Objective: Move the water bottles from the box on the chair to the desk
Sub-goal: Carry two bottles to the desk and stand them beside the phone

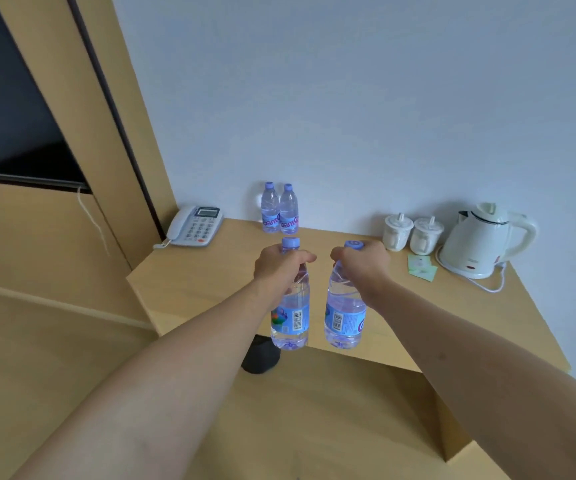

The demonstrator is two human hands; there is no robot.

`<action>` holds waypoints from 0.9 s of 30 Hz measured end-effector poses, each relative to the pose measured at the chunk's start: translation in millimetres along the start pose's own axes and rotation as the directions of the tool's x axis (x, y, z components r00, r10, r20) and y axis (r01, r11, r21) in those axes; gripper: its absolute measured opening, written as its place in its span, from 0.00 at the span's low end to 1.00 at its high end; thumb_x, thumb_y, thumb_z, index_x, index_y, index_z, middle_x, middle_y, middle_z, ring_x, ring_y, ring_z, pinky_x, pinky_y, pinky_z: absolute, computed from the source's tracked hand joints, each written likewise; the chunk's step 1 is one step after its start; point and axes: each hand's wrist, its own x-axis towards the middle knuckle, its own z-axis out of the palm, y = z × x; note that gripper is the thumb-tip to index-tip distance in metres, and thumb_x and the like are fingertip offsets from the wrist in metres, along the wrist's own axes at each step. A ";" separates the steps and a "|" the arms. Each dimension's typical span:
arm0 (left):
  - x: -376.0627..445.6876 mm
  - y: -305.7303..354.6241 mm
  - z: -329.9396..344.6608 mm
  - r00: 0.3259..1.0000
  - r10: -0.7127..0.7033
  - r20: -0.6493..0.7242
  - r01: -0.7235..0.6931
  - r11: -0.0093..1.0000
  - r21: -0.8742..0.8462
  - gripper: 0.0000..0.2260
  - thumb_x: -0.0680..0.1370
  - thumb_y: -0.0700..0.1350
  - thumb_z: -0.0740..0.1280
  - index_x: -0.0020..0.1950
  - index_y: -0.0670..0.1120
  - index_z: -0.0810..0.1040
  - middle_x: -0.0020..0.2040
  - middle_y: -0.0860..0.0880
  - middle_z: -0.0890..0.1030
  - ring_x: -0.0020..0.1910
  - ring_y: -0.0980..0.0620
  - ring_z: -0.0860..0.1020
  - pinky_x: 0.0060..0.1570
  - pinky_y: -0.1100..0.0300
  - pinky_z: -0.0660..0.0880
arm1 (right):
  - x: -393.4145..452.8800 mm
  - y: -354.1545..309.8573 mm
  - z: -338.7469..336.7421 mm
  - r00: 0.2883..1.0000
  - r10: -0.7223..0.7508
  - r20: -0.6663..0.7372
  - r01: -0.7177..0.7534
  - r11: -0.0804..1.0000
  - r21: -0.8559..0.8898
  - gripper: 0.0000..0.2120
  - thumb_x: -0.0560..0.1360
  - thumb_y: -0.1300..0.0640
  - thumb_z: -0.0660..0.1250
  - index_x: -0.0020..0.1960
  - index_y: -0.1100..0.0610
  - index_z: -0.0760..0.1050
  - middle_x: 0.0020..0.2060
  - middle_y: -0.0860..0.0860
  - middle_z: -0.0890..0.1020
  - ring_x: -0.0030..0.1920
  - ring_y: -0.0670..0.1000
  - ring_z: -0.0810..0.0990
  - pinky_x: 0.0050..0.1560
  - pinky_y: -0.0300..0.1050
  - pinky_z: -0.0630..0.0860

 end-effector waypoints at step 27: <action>384.9 26.2 102.6 0.992 -0.070 0.106 0.055 0.988 0.141 0.12 0.72 0.53 0.76 0.40 0.47 0.77 0.36 0.49 0.80 0.40 0.48 0.78 0.46 0.55 0.75 | 350.2 34.8 100.1 0.990 0.029 -0.135 -0.078 0.925 -0.373 0.29 0.63 0.31 0.67 0.29 0.52 0.55 0.21 0.46 0.58 0.24 0.48 0.57 0.27 0.43 0.57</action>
